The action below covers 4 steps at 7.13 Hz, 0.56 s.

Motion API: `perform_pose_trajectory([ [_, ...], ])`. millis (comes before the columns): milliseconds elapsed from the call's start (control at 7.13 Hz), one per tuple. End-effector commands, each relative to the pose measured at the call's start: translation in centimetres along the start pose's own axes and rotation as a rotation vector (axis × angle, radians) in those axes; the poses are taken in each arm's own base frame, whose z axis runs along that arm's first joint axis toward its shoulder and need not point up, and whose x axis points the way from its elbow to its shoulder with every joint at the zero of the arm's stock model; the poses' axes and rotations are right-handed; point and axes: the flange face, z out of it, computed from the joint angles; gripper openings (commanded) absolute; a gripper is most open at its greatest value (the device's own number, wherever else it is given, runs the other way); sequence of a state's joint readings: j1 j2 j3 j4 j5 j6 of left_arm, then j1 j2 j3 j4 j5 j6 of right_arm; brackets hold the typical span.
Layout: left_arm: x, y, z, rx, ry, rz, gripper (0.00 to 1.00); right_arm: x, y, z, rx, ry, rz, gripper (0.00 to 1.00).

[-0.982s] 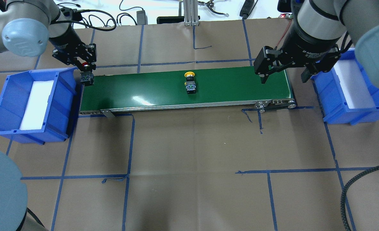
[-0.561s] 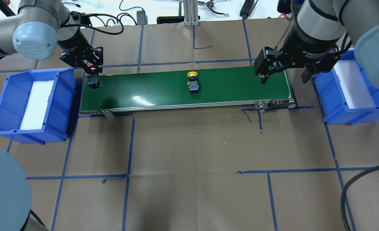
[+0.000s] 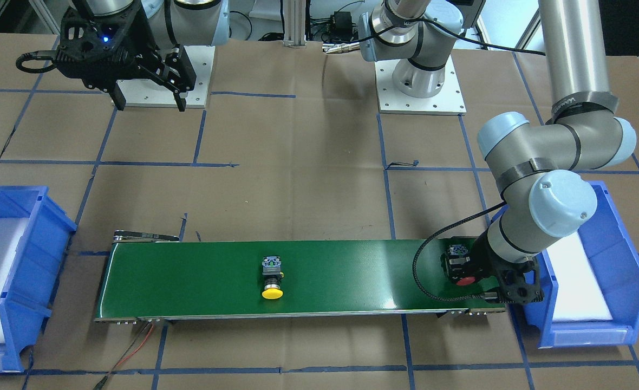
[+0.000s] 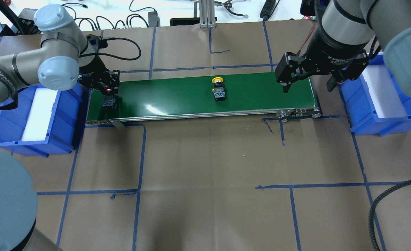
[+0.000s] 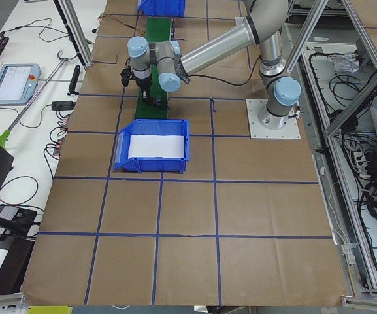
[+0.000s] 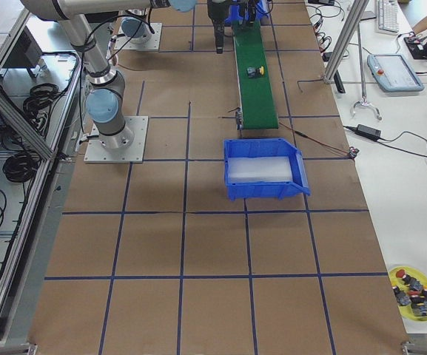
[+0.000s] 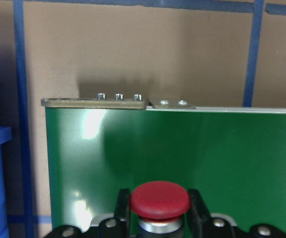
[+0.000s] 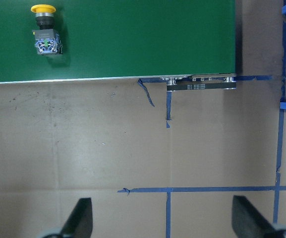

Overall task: Transport two buttons from left to right
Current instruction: 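Carry the red button with the left gripper onto the belt end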

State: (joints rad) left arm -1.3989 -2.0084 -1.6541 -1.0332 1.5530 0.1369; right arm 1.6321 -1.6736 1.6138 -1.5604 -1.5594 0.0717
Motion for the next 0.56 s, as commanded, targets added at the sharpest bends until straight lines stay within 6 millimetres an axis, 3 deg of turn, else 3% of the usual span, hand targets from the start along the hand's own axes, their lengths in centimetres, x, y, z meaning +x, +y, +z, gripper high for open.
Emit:
perform_pose_trajectory([
  [0,-0.6,0.1,0.4,0.013,-0.05,0.013,0.27,0.0,0.0,0.0,0.004,-0.001,-0.001,1.0],
  [140,-0.7,-0.1,0.5,0.017,-0.055,0.012,0.9,-0.1,-0.1,-0.1,0.007,-0.006,-0.001,1.0],
  [281,-0.9,-1.0,-0.8,0.047,-0.062,0.011,0.99,-0.1,-0.1,-0.1,0.005,-0.009,-0.001,1.0],
  [421,-1.1,-1.2,-2.3,0.065,-0.065,0.007,0.99,0.0,-0.1,0.0,0.006,-0.003,-0.001,1.0],
])
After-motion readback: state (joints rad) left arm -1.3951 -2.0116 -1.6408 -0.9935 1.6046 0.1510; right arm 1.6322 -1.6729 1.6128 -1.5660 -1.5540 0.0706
